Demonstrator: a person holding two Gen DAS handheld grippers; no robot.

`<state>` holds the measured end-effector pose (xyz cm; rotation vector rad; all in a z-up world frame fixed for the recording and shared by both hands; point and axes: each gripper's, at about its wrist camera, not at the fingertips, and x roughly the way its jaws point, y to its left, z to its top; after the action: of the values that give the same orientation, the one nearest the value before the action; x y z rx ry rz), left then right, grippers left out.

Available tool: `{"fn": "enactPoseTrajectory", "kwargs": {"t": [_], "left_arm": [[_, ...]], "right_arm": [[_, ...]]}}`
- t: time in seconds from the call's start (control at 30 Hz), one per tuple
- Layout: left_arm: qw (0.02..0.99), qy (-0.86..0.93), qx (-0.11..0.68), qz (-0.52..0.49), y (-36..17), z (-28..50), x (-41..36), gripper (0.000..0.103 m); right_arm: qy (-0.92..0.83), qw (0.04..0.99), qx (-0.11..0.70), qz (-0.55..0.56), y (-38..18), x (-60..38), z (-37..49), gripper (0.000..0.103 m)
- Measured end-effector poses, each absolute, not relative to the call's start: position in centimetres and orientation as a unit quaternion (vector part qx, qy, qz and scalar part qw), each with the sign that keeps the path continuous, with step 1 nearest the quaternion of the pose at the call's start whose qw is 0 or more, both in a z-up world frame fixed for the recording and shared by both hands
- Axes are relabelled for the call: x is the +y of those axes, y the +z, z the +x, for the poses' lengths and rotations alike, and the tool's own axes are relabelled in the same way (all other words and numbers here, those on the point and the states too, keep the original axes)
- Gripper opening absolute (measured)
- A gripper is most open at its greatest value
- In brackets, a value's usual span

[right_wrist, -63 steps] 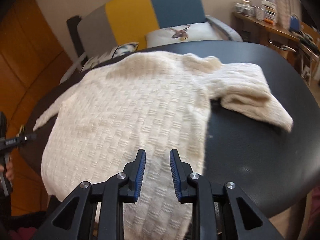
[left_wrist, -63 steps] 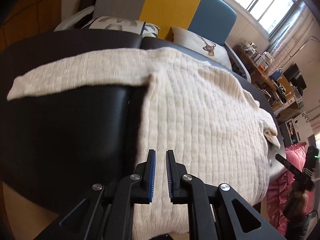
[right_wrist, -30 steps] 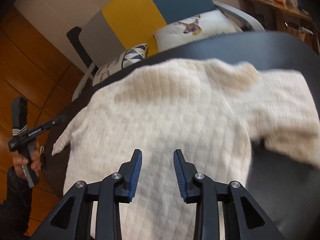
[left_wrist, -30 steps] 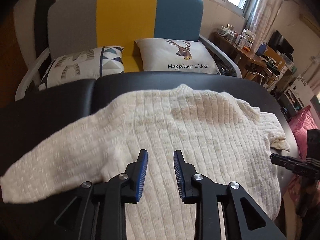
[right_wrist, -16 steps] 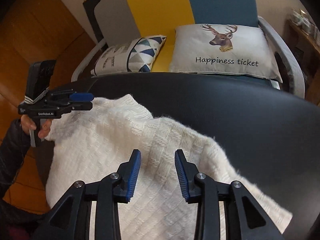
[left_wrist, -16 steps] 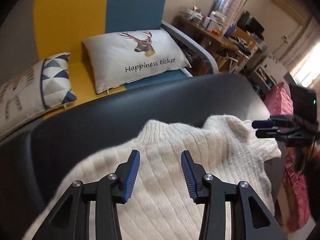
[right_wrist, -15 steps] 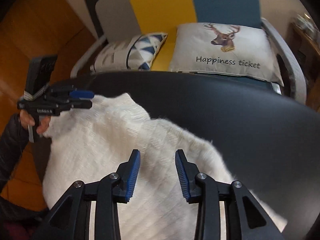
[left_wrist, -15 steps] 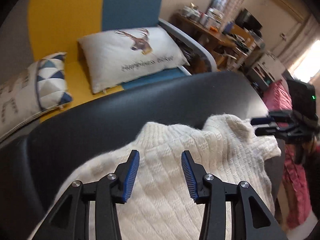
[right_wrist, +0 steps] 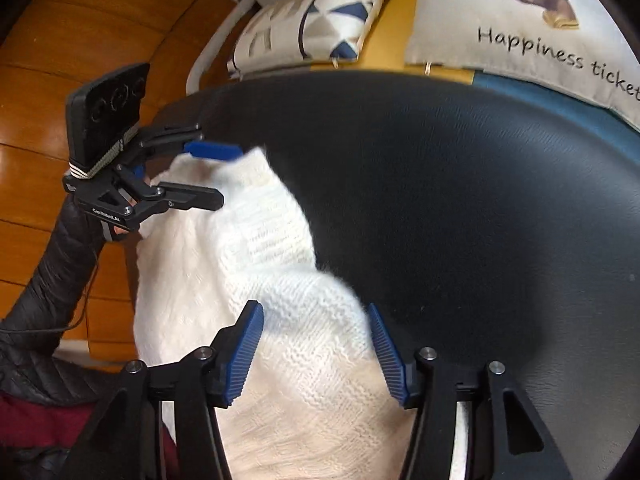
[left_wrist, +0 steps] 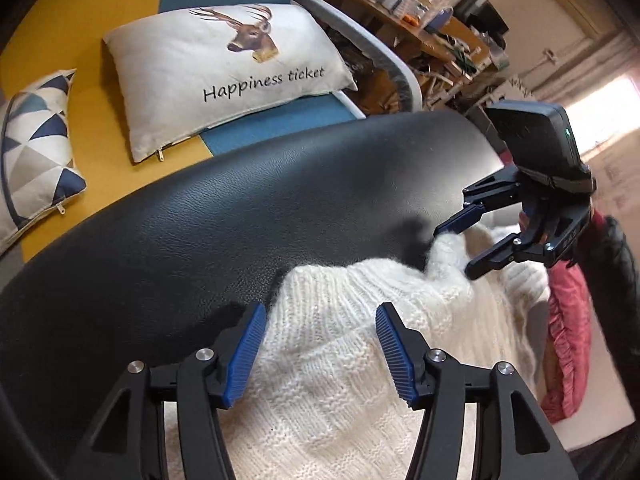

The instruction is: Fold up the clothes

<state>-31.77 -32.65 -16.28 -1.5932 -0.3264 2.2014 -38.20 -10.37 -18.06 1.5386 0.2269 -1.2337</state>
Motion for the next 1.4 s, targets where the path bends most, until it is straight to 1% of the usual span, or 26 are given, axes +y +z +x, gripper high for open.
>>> {"fn": "enactPoseTrajectory", "kwargs": {"t": [0.07,0.1,0.13,0.17,0.2,0.23,0.27,0.33,0.37,0.43,0.5,0.6,0.63,0.67,0.73,0.8,0.83,0.87,0.93,0.97,1.1,1.17,1.2,1.23,1.3,1.4], "left_arm": [[0.202,0.788,-0.107,-0.571,-16.5,-31.7,-32.2,0.063],[0.201,0.791,-0.1,-0.57,-16.4,-31.6,-31.9,0.064],[0.198,0.793,-0.094,-0.568,-16.3,-31.4,-31.7,0.064],[0.193,0.797,-0.085,-0.566,-16.3,-31.2,-31.4,0.062],[0.187,0.802,-0.072,-0.563,-16.3,-30.8,-31.0,0.061],[0.182,0.806,-0.061,-0.561,-16.3,-30.4,-30.7,0.046],[0.179,0.807,-0.055,-0.56,-16.4,-29.9,-30.3,0.03],[0.164,0.82,-0.047,-0.547,-16.4,-28.6,-29.7,0.017],[0.15,0.833,-0.036,-0.531,-16.1,-27.6,-29.3,0.014],[0.116,0.86,-0.019,-0.496,-15.2,-25.8,-28.7,0.011],[0.075,0.893,-0.007,-0.445,-13.4,-23.4,-28.1,0.011],[0.015,0.935,0.021,-0.353,-10.6,-19.5,-27.0,0.011],[0.002,0.941,0.024,-0.338,-10.4,-18.8,-26.8,0.011],[-0.007,0.939,0.02,-0.342,-10.8,-18.9,-26.8,0.011],[-0.023,0.934,0.015,-0.357,-11.9,-19.3,-26.8,0.012],[-0.03,0.918,0.016,-0.396,-14.0,-20.8,-27.0,0.012],[-0.033,0.909,0.017,-0.415,-15.0,-21.6,-27.0,0.012],[-0.033,0.901,0.014,-0.432,-15.9,-22.2,-27.2,0.014],[-0.028,0.893,-0.005,-0.45,-16.6,-23.0,-27.6,0.014],[-0.024,0.892,-0.021,-0.451,-16.4,-23.2,-27.9,0.017],[0.001,0.886,-0.111,-0.45,-14.7,-23.3,-29.9,0.026],[0.0,0.887,-0.141,-0.441,-13.7,-22.6,-31.2,0.03],[-0.005,0.888,-0.142,-0.436,-13.3,-22.1,-31.4,0.031],[-0.009,0.891,-0.142,-0.432,-12.9,-21.4,-31.8,0.031],[-0.02,0.895,-0.138,-0.425,-12.5,-19.8,-32.6,0.033],[-0.042,0.889,-0.132,-0.437,-13.1,-18.0,-34.3,0.033]], "right_arm": [[-0.532,0.539,0.1,0.645,-17.9,-10.5,-37.8,0.055],[-0.542,0.536,0.108,0.638,-17.6,-10.6,-37.4,0.048],[-0.554,0.531,0.123,0.63,-17.5,-10.8,-36.9,0.045],[-0.566,0.525,0.139,0.621,-17.3,-10.9,-36.4,0.04],[-0.575,0.52,0.152,0.613,-17.2,-11.0,-35.7,0.031],[-0.583,0.516,0.165,0.606,-17.0,-11.2,-35.0,0.025],[-0.594,0.514,0.177,0.594,-16.7,-11.2,-34.2,0.023],[-0.618,0.509,0.201,0.565,-15.7,-11.2,-32.8,0.019],[-0.63,0.506,0.208,0.551,-15.2,-11.2,-32.2,0.018],[-0.658,0.5,0.216,0.52,-13.9,-10.6,-31.0,0.016],[-0.693,0.496,0.214,0.477,-11.9,-10.0,-29.5,0.015],[-0.747,0.473,0.216,0.414,-10.8,-9.2,-27.6,0.015],[-0.764,0.463,0.217,0.392,-10.5,-9.0,-26.9,0.015],[-0.771,0.455,0.211,0.393,-11.1,-9.0,-26.9,0.015],[-0.778,0.428,0.224,0.401,-12.9,-9.5,-27.0,0.017],[-0.778,0.414,0.228,0.414,-14.4,-9.9,-27.3,0.017],[-0.775,0.411,0.231,0.421,-14.8,-10.0,-27.5,0.021],[-0.77,0.413,0.221,0.432,-15.0,-9.8,-27.8,0.021],[-0.76,0.421,0.193,0.456,-15.1,-9.3,-28.6,0.025],[-0.755,0.425,0.179,0.467,-15.2,-9.1,-29.0,0.025],[-0.749,0.444,0.079,0.485,-13.2,-7.6,-30.3,0.025],[-0.741,0.446,0.035,0.5,-12.5,-7.4,-31.3,0.025],[-0.735,0.442,0.015,0.513,-12.6,-7.5,-32.1,0.026],[-0.728,0.436,-0.004,0.529,-12.8,-7.7,-33.1,0.03],[-0.711,0.419,-0.049,0.563,-14.0,-7.9,-35.2,0.03],[-0.636,0.406,-0.134,0.642,-17.7,-8.5,-37.9,0.032]]}}
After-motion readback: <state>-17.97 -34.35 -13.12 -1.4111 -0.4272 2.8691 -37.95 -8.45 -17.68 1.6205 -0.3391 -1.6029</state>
